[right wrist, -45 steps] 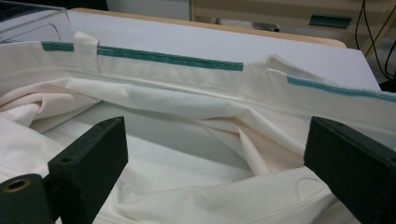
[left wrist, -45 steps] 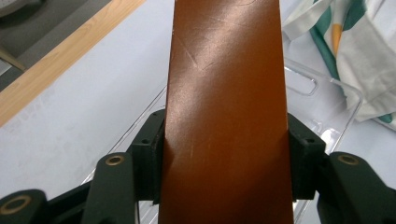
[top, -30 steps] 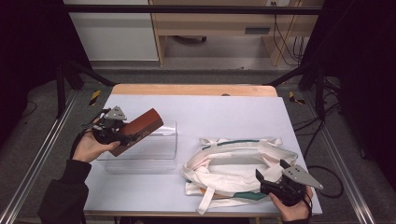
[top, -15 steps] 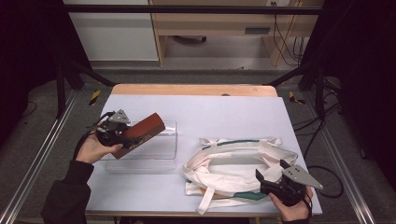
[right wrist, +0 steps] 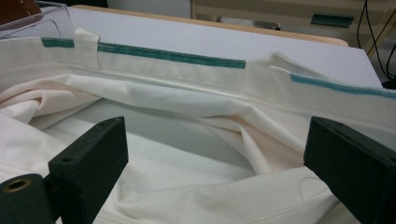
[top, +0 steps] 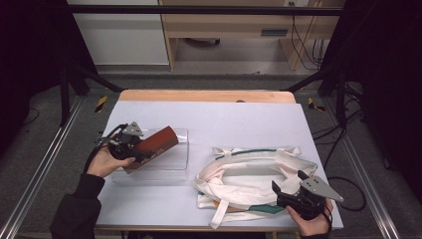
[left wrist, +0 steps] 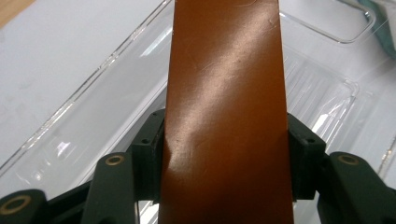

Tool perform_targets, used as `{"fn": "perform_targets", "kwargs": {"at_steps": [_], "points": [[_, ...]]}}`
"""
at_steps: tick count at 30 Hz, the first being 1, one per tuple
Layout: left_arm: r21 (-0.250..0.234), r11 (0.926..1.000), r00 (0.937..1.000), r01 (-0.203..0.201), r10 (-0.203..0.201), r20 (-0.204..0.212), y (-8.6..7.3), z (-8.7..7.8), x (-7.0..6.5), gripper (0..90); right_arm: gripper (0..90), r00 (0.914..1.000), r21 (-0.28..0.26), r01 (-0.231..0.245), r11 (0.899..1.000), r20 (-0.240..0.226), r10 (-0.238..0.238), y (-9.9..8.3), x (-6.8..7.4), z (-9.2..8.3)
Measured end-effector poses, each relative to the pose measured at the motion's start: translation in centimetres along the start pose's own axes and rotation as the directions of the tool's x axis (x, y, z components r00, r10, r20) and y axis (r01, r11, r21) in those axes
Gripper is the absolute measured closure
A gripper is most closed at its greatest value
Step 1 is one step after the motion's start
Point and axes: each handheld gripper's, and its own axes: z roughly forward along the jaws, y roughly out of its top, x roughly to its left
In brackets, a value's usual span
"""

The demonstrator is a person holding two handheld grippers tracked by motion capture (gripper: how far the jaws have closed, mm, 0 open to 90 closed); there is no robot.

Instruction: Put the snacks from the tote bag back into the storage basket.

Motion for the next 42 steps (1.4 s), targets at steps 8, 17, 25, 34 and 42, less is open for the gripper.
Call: {"fn": "perform_targets", "kwargs": {"at_steps": [8,17,25,34,42], "points": [[0.039,0.9991,0.9999,0.013,-0.012,-0.009,-0.4,1.4,0.0,42.7,7.2,1.0000,0.003,0.001,1.000,-0.001,-0.001,0.0,0.0,0.0],[0.052,0.9983,0.9997,0.026,-0.026,-0.004,-0.9,2.1,0.2,42.4,7.2,1.0000,0.003,0.002,1.000,-0.002,-0.002,0.0,0.0,0.1],[0.086,0.9959,0.9994,0.030,-0.028,-0.018,-0.9,2.5,0.0,41.6,7.2,1.0000,0.002,0.003,1.000,-0.003,-0.003,0.0,0.0,0.1],[0.027,0.9983,0.9979,0.052,-0.051,-0.039,-0.9,1.7,0.1,38.5,7.2,1.0000,0.003,0.003,1.000,-0.002,-0.003,0.0,0.0,0.1],[-0.164,0.9813,0.9904,0.101,-0.115,-0.076,-1.1,-1.6,-0.8,39.1,7.2,1.0000,0.003,0.004,1.000,-0.003,-0.004,0.0,0.1,0.1]]}}
